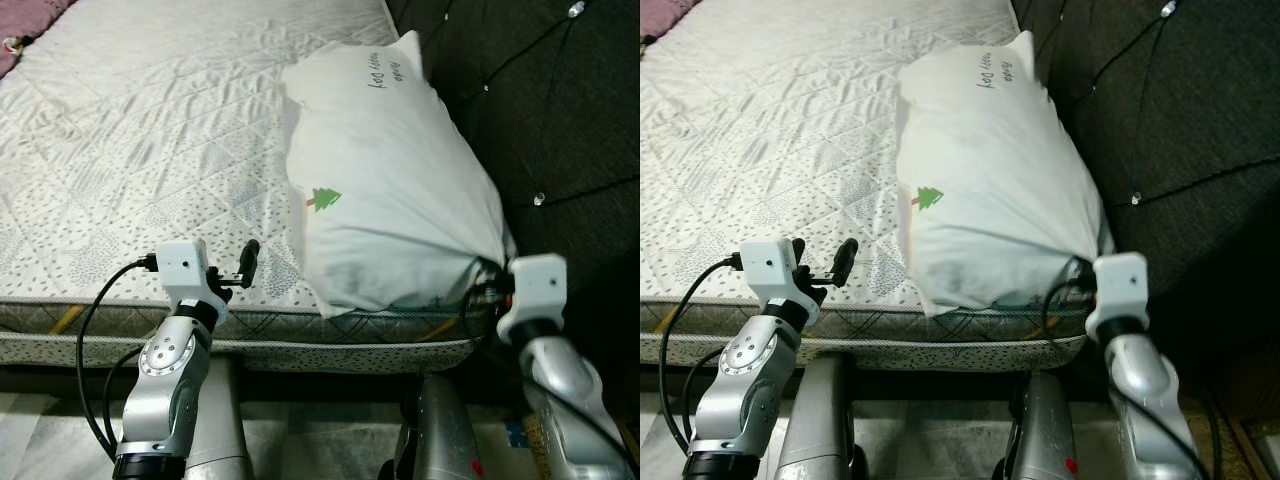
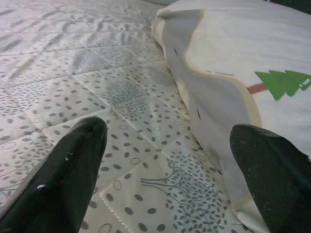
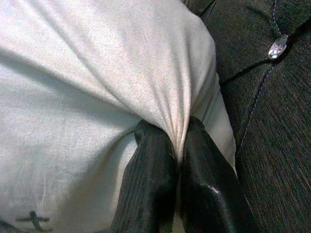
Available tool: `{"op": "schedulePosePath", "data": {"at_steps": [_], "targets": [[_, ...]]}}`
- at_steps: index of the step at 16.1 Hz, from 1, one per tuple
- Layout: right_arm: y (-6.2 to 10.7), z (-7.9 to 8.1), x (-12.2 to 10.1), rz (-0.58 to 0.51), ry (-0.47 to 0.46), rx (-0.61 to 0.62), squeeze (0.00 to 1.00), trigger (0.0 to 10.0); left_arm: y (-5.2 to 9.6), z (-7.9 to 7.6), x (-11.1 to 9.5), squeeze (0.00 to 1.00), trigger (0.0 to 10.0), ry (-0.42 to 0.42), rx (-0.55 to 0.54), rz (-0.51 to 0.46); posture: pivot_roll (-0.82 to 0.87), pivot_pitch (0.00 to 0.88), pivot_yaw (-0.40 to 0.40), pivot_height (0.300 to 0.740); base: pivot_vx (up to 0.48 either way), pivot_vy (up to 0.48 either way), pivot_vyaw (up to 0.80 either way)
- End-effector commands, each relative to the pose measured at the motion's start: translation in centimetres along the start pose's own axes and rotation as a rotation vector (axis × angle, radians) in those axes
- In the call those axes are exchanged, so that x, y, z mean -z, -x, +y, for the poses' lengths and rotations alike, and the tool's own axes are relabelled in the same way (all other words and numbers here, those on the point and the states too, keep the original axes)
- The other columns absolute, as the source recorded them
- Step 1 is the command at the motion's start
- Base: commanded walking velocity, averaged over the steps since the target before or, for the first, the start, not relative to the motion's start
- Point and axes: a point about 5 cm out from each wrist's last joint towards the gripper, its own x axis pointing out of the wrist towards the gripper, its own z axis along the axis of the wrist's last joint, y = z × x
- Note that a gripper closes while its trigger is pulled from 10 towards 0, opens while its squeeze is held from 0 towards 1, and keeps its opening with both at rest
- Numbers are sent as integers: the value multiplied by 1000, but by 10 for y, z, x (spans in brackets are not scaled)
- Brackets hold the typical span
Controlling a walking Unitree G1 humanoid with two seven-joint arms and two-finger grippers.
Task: Clean up the room
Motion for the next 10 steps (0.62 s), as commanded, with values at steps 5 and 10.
{"op": "schedulePosePath", "data": {"at_steps": [5,10], "targets": [[22,6,0,55,-10,-22,0,0,0,-1,2,0,10000,-6,16,15,-30,102,-19,503,0,0,0],[30,11,1,74,-24,-38,0,0,-3,-1,0,0,10000,-11,22,9,-30,93,-16,503,0,0,0]]}}
